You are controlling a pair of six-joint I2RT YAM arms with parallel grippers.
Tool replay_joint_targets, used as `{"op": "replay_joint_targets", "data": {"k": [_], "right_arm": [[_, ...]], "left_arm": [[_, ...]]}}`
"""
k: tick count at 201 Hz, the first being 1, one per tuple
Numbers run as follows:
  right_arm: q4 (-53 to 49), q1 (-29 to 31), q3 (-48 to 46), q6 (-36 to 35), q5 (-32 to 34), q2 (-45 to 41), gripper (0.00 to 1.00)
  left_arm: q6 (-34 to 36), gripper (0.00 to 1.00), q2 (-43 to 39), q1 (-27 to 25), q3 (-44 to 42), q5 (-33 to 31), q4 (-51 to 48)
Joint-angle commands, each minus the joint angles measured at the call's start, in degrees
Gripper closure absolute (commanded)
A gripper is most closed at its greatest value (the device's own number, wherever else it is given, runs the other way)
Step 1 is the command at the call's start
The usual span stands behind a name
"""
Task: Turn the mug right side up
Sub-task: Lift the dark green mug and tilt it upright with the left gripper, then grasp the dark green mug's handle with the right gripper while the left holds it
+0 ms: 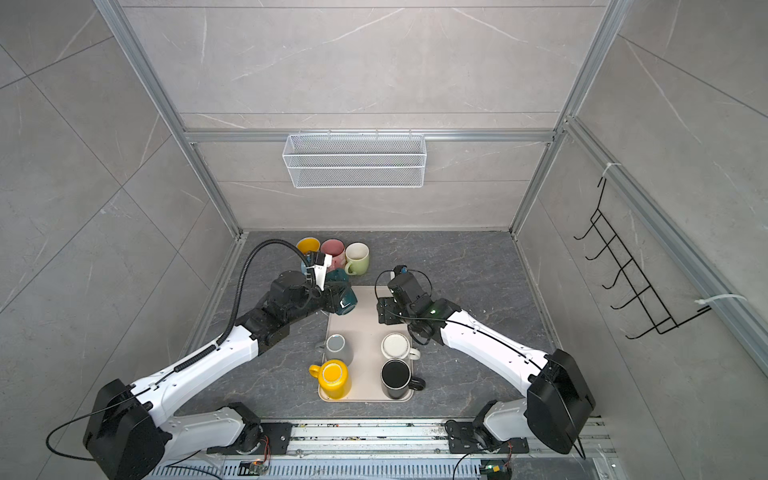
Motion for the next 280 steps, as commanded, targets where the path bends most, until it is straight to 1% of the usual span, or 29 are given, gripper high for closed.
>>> {"op": "replay_joint_targets", "data": {"k": [1, 10, 40, 63, 94, 132, 142, 147, 177, 203, 226, 241, 261, 280], "right_arm": [[-2.16, -0.18, 3.82, -2.06, -0.09, -1.81, 0.27], [-2.50, -0.18, 4.58, -2.45, -0.36, -1.94, 0.29], [-4.03, -0.14, 6.57, -3.73, -1.20, -2.73, 0.35], [-5.23, -0.36, 8.13, -5.13, -2.62, -3.47, 0.40], [-7.77, -0.95, 11.72, -6.96, -5.30, -3.50, 0.41], [-9.92, -2.30, 15.20, -7.89, -8.74, -2.78, 0.41], [-9.92, -2.76, 15.64, -7.90, -9.62, -2.61, 0.42], [-9.88, -2.97, 15.84, -7.97, -10.18, -2.61, 0.42], [-9.12, -4.17, 17.00, -8.35, -13.40, -2.56, 0.42], [-8.94, -5.14, 18.37, -9.23, -15.59, -2.50, 0.42], [-8.91, -5.71, 19.78, -10.82, -17.97, -2.51, 0.42], [-9.06, -6.14, 20.65, -12.07, -20.94, -2.18, 0.42], [-9.79, -6.43, 22.42, -14.07, -27.71, -0.58, 0.43], [-10.30, -6.48, 23.52, -15.19, -30.80, 1.02, 0.45]], "left_arm": [[13.33, 1.00, -4.17, -3.35, 2.12, -8.42, 5.12], [14.63, 1.00, -4.68, -4.31, 1.96, -10.77, 5.26], [19.36, 1.00, -6.62, -6.23, 0.56, -15.32, 7.55], [22.34, 1.00, -7.55, -7.85, 0.16, -21.45, 8.44], [29.60, 1.00, -7.18, -10.81, -0.74, -27.39, 11.37], [39.80, 1.00, -4.89, -14.75, -1.80, -32.09, 16.76], [42.21, 1.00, -4.31, -15.52, -2.39, -32.22, 18.81], [43.36, 1.00, -4.08, -15.85, -2.77, -33.98, 19.77], [50.66, 1.00, -2.59, -18.08, -5.13, -36.98, 27.22], [55.50, 1.00, -0.95, -19.33, -6.02, -39.16, 31.00], [59.16, 1.00, 0.50, -20.09, -6.78, -39.84, 33.83], [61.27, 1.00, 1.39, -20.49, -7.35, -39.73, 35.98], [63.62, 1.00, 2.43, -20.89, -7.72, -39.86, 37.76], [65.68, 1.00, 2.99, -21.13, -8.38, -39.71, 39.66]]}}
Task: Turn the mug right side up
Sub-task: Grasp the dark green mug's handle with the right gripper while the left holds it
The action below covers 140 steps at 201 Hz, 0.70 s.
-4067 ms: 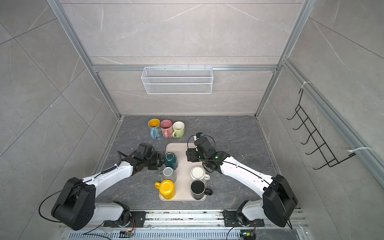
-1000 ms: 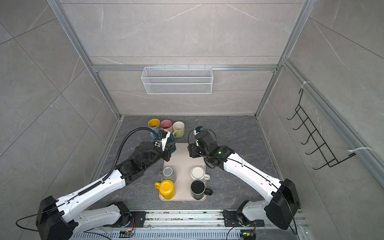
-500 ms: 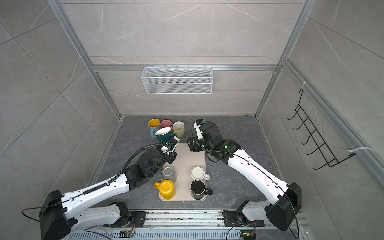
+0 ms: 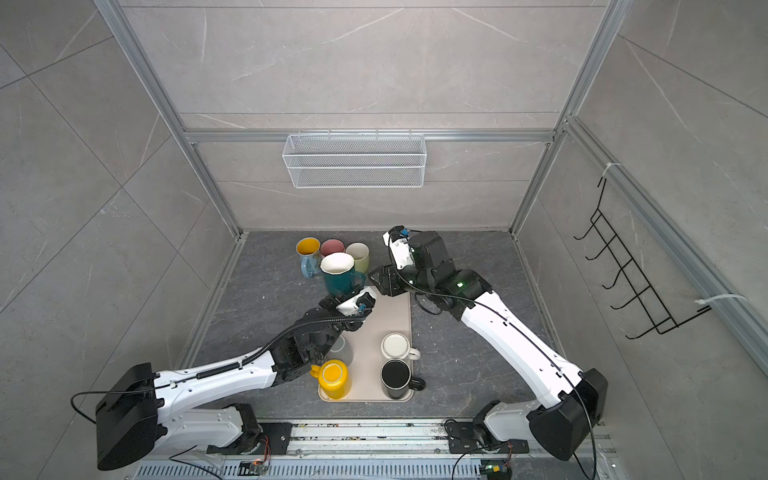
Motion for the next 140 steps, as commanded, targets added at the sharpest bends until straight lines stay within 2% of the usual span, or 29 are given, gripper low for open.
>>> {"op": "replay_joint_targets", "data": {"k": [1, 61, 140], "right_arm": [[-1.71, -0.18, 2.38, -3.26, -7.36, 2.32, 0.45], [-4.51, -0.14, 5.08, -6.48, -11.06, 5.32, 0.46], [-5.88, -0.20, 6.11, -6.54, -11.37, 7.57, 0.59]], "left_arm": [[6.71, 1.00, -0.36, -0.49, 0.44, -1.60, 12.08], [9.31, 1.00, -0.04, -0.78, 0.07, 0.70, 11.37], [9.32, 1.00, -0.45, -0.92, 0.51, 3.55, 10.96]]}}
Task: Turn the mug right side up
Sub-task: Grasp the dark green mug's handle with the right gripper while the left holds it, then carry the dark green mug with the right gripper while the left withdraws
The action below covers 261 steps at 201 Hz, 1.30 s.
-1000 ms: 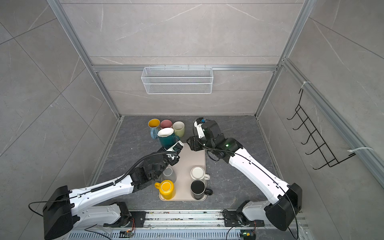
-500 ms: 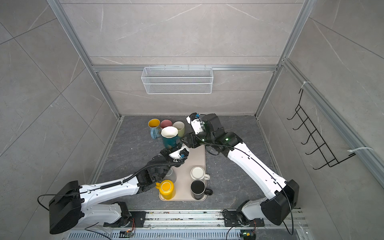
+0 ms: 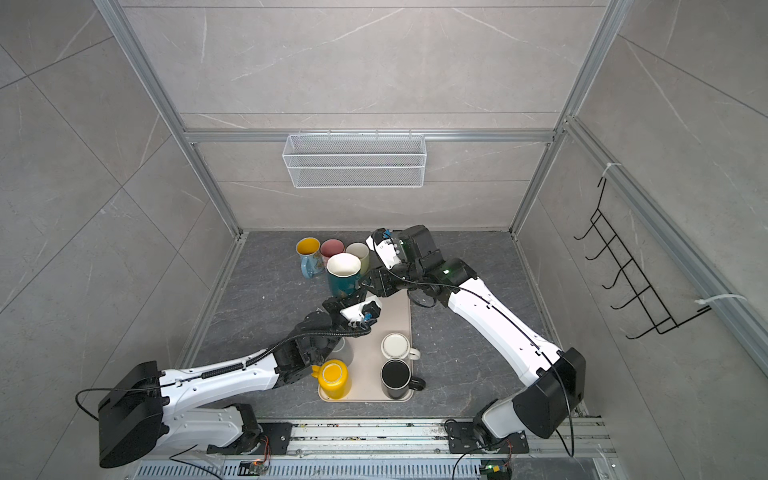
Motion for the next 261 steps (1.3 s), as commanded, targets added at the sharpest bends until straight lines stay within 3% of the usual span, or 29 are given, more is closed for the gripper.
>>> {"op": "replay_joint_targets", "data": {"k": [1, 46, 92, 132, 208, 234, 261], "right_arm": [[-1.90, 0.33, 1.82, -0.73, -0.98, 0.71, 0.59], [-1.98, 0.33, 1.73, -0.40, 0.52, 0.99, 0.67], [-1.84, 0.33, 0.93, 0.14, 0.99, 0.99, 1.00], [-1.41, 0.33, -0.09, 0.56, 1.22, 0.38, 1.00], [2.24, 0.33, -3.20, 3.34, 5.61, -2.96, 1.00], [2.25, 0.33, -3.11, 4.29, 9.03, -3.14, 1.00], [1.95, 0.33, -2.95, 5.56, 13.72, -3.14, 1.00]], "left_arm": [[2.48, 1.00, -0.93, -0.26, 1.89, 0.90, 8.39], [1.66, 1.00, -1.97, -0.34, 1.89, 1.85, 7.93], [1.01, 1.00, -2.05, -0.40, 2.10, 1.74, 7.43], [-1.15, 1.00, -1.35, -0.49, 4.53, -1.31, 3.34], [-5.13, 0.55, -1.39, -0.36, 7.34, -6.82, -1.07], [-5.86, 0.45, -2.23, -0.34, 7.37, -7.28, -1.64], [-6.17, 0.41, -3.03, -0.37, 7.25, -8.37, -2.49]]}}
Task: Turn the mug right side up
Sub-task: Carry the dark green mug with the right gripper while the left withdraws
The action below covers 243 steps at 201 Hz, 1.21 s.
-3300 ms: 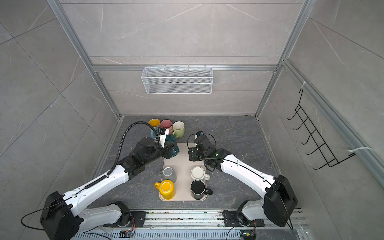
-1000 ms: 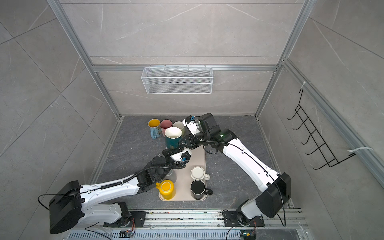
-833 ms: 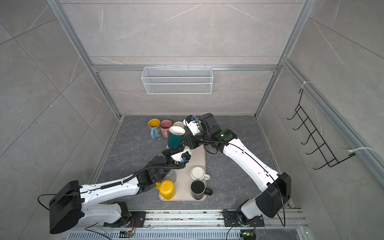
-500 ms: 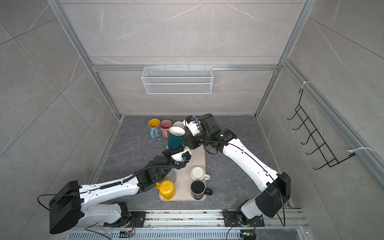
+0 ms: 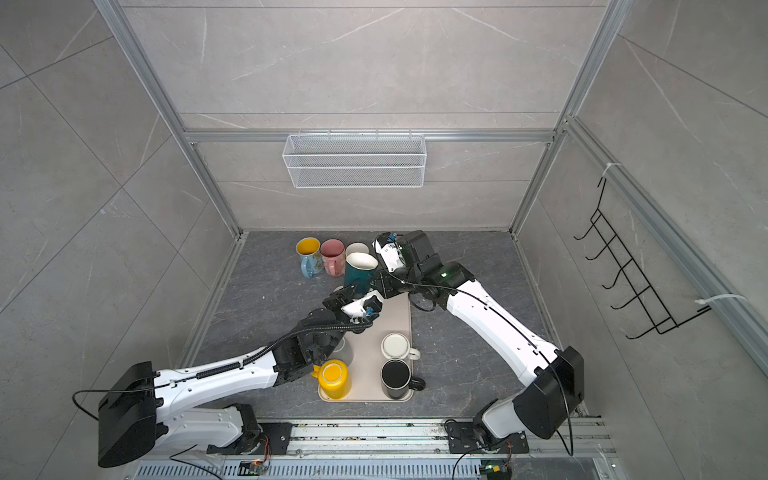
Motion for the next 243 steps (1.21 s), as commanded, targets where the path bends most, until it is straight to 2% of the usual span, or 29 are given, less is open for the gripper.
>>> {"op": "replay_joint_targets", "data": {"k": [1, 60, 82, 103, 117, 137, 185, 206, 243], "right_arm": [[1.64, 0.26, 0.03, 1.84, 4.64, -2.42, 1.00], [1.82, 0.22, -0.73, 3.62, 9.94, -2.64, 1.00], [1.66, 0.27, -0.83, 4.17, 12.05, -2.27, 1.00], [1.39, 0.23, -0.76, 4.35, 14.27, -1.73, 1.00], [1.46, 0.22, -0.68, 4.03, 15.96, -1.08, 1.00], [1.70, 0.24, -0.16, 3.65, 19.18, 0.50, 1.00], [3.33, 0.26, 1.52, 3.17, 23.44, 4.53, 1.00], [5.78, 0.27, 1.33, 3.64, 25.91, 5.91, 1.00], [8.42, 0.30, 3.04, 3.66, 28.38, 9.41, 1.00]], "left_arm": [[-1.82, 0.42, -2.65, 0.44, 2.87, -3.58, 3.54], [-3.64, 0.40, -4.54, 1.00, 1.65, -6.16, 2.92], [-8.25, 0.39, -5.45, 2.29, 2.01, -5.95, -0.04], [-17.18, 0.37, -6.55, 5.64, 3.96, -4.41, -7.20], [-24.81, 0.35, -7.14, 9.07, 5.88, 0.30, -14.61], [-35.45, 0.34, -7.59, 14.16, 7.36, 6.12, -19.63], [-52.35, 0.31, -5.33, 24.11, 11.80, 20.92, -31.26], [-58.45, 0.32, -3.59, 28.29, 12.27, 27.68, -32.47], [-64.62, 0.32, -3.06, 32.02, 10.56, 35.47, -29.09]]}}
